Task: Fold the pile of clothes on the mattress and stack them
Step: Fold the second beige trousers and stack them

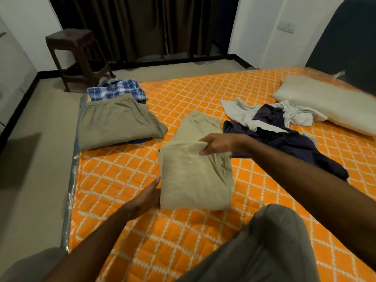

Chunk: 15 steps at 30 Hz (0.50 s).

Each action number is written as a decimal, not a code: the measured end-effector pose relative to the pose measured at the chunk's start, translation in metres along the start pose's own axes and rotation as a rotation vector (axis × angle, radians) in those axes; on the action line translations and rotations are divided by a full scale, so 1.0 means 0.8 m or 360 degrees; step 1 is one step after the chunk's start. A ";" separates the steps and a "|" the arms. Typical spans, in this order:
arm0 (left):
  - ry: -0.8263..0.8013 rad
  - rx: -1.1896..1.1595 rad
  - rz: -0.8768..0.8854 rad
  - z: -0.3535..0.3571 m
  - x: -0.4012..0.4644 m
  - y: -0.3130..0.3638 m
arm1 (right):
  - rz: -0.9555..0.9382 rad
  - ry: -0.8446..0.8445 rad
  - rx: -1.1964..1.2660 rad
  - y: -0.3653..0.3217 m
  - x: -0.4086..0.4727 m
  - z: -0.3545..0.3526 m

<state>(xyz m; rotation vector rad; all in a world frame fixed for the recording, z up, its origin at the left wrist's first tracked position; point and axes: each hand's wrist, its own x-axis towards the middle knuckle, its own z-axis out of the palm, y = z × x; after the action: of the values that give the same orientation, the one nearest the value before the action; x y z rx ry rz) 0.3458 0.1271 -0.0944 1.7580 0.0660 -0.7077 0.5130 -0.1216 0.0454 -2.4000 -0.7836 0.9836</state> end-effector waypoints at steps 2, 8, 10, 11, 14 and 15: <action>0.0104 -0.0175 -0.0021 -0.006 0.013 -0.001 | 0.0054 0.0325 -0.0365 0.021 0.042 -0.009; 0.0270 0.0171 0.0245 -0.010 0.038 -0.005 | 0.0117 0.0615 -0.0631 0.078 0.072 0.110; 0.0593 0.0698 0.0463 -0.018 0.055 -0.006 | -0.0049 0.0355 -0.0695 0.082 0.051 0.180; 0.0793 0.1005 0.0543 -0.026 0.067 -0.005 | -0.0149 0.0371 -0.0850 0.084 0.040 0.207; 0.0811 0.1592 0.0553 -0.045 0.109 0.012 | -0.0325 0.0635 -0.1189 0.099 0.033 0.253; 0.0683 0.1724 0.0498 -0.044 0.121 0.022 | -0.0309 0.0662 -0.1236 0.102 0.037 0.254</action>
<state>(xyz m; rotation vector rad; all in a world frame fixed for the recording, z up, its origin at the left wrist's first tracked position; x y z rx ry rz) 0.4467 0.1228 -0.1220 2.8455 -0.3601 -0.0762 0.4085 -0.1294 -0.1490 -2.9175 -1.3725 0.0615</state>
